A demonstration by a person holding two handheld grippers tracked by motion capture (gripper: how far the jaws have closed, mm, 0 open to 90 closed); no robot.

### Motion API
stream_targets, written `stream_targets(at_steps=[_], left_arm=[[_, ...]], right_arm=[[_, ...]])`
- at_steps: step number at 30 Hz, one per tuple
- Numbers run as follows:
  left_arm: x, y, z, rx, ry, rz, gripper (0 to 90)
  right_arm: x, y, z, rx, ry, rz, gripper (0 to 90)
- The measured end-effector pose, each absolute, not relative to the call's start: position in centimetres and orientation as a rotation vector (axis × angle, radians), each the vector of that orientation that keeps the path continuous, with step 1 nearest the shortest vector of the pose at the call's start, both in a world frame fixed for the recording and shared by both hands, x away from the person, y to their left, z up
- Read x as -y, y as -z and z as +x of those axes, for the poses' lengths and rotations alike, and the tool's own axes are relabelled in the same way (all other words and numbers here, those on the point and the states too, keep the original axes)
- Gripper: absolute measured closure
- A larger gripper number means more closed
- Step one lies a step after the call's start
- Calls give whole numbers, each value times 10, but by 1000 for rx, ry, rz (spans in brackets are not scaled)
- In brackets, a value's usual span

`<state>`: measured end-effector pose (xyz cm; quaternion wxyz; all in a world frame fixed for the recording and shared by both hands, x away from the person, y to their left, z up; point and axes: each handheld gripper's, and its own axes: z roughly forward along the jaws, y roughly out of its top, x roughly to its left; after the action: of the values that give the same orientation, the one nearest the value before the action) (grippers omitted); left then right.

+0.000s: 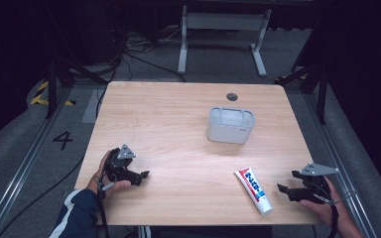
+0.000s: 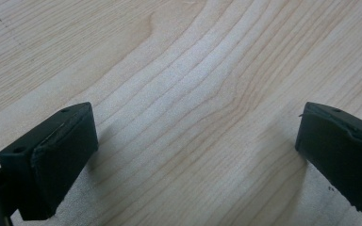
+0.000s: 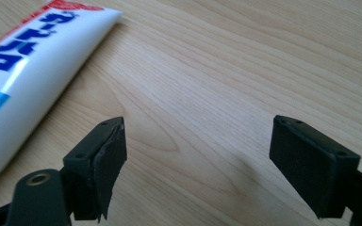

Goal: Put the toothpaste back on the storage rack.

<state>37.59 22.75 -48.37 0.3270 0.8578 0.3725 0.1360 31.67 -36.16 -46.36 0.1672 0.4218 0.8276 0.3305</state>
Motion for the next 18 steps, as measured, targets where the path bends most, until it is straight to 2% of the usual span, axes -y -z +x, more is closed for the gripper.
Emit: stream_targets(at_steps=[8,18], left_arm=[[-228,484,376,-976,-356,2247,2],[-228,484,376,-976,-357,2248,1]], right_arm=[[336,446,316,-2418,-955,1136,193],[319,440,317,-2461,-920,1089,239]])
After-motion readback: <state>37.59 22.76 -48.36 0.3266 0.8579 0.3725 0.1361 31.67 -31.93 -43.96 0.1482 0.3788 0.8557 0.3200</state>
